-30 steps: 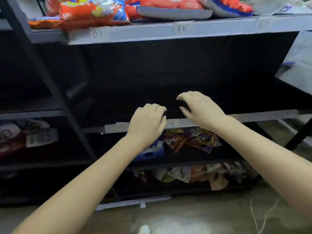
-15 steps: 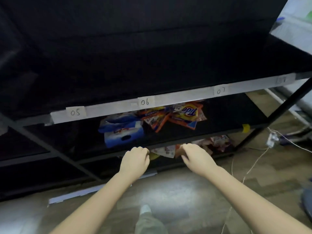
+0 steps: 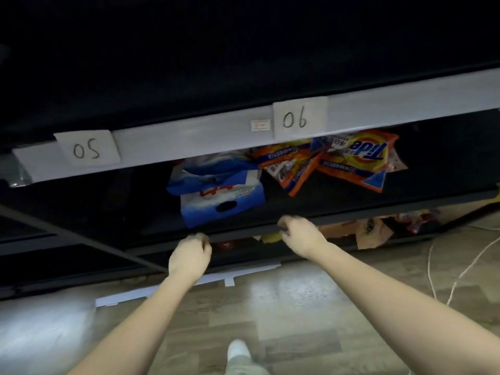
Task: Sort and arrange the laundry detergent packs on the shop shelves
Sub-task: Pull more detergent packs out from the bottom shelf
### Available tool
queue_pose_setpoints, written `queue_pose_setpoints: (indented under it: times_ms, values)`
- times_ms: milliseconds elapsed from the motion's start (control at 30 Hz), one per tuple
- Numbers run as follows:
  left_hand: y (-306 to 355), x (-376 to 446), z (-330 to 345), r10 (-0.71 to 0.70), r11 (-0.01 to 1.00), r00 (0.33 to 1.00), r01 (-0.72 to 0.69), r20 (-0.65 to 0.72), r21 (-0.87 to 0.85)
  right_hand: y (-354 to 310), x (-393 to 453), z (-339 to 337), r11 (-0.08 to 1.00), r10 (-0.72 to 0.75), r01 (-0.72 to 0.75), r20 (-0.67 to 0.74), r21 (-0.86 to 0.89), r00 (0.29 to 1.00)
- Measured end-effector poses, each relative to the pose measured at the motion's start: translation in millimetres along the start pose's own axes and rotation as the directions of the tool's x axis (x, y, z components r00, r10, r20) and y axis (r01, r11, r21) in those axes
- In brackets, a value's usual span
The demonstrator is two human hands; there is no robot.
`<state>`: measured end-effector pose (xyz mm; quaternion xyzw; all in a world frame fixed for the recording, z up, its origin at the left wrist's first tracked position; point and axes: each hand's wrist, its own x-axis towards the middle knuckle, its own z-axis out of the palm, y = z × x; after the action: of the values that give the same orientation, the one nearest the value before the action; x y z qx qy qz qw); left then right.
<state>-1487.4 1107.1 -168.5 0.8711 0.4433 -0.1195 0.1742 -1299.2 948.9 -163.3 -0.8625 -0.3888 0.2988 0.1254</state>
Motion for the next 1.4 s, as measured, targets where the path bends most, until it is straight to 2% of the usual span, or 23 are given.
queue_pose_setpoints:
  times_ms: [100, 167, 233, 267, 367, 433, 567, 633, 733, 800, 900, 1033, 1133, 1267, 1400]
  values:
    - [-26.6, 41.3, -4.6, -0.192, 0.973, 0.975, 0.175, -0.112, -0.15, -11.7, 47.1, 6.2, 0.992, 0.074, -0.07, -0.033, 0.104, 0.997]
    - [-41.2, 71.2, -4.1, -0.336, 0.895, 0.93, 0.265, -0.151, -0.358, -18.5, 77.8, 9.2, 0.977, 0.11, -0.093, -0.081, 0.191, 0.991]
    - [-44.5, 96.9, -4.3, -0.445, 0.756, 0.892, 0.327, -0.079, -0.567, -25.4, 103.7, 11.9, 0.95, 0.154, -0.107, -0.142, 0.294, 0.978]
    - [-42.8, 106.1, -6.1, -0.452, 0.681, 0.892, 0.326, -0.026, -0.656, -28.6, 114.7, 13.6, 0.931, 0.182, -0.119, -0.155, 0.345, 0.971]
    - [-34.3, 117.2, -6.3, -0.346, 0.549, 0.938, 0.192, -0.012, -0.814, -36.1, 137.3, 17.0, 0.875, 0.237, -0.152, -0.132, 0.46, 0.962]
    - [-26.6, 114.5, -6.3, -0.284, 0.538, 0.959, 0.169, 0.011, -0.826, -37.9, 141.2, 20.1, 0.833, 0.27, -0.167, -0.123, 0.527, 0.955]
    - [-19.2, 106.6, 2.7, -0.323, 0.483, 0.945, 0.215, 0.055, -0.849, -35.5, 125.5, 28.8, 0.759, 0.366, -0.221, -0.12, 0.612, 0.923]
    - [-17.9, 95.0, 12.3, -0.361, 0.504, 0.926, 0.293, 0.11, -0.813, -32.0, 115.5, 29.3, 0.776, 0.379, -0.247, -0.115, 0.58, 0.918]
    - [-20.7, 66.8, 28.8, -0.401, 0.395, 0.902, 0.328, 0.16, -0.858, -26.7, 93.8, 31.3, 0.822, 0.362, -0.291, -0.055, 0.489, 0.93]
    - [-23.9, 44.9, 38.7, -0.397, 0.376, 0.898, 0.346, 0.188, -0.859, -22.2, 73.7, 39.8, 0.806, 0.347, -0.275, -0.043, 0.524, 0.937]
    - [-29.3, 16.8, 51.1, -0.377, 0.332, 0.887, 0.398, 0.267, -0.855, -14.3, 40.7, 54.0, 0.734, 0.344, -0.253, -0.024, 0.63, 0.939]
    - [-35.7, -8.6, 56.1, -0.362, 0.276, 0.873, 0.437, 0.328, -0.856, -6.1, 7.6, 57.9, 0.549, 0.345, -0.298, 0.113, 0.781, 0.932]
    - [-43.7, -24.0, 60.9, -0.34, 0.261, 0.861, 0.472, 0.377, -0.842, -0.1, -10.9, 64.8, 0.482, 0.323, -0.374, 0.236, 0.793, 0.917]
    - [-55.5, -31.7, 61.4, -0.294, 0.186, 0.839, 0.52, 0.458, -0.833, 8.4, -16.7, 68.1, 0.353, 0.29, -0.471, 0.384, 0.809, 0.877]
    - [-63.4, 2.6, 45.7, -0.239, 0.146, 0.831, 0.543, 0.503, -0.827, 6.9, 4.1, 56.2, 0.295, 0.238, -0.463, 0.405, 0.836, 0.883]
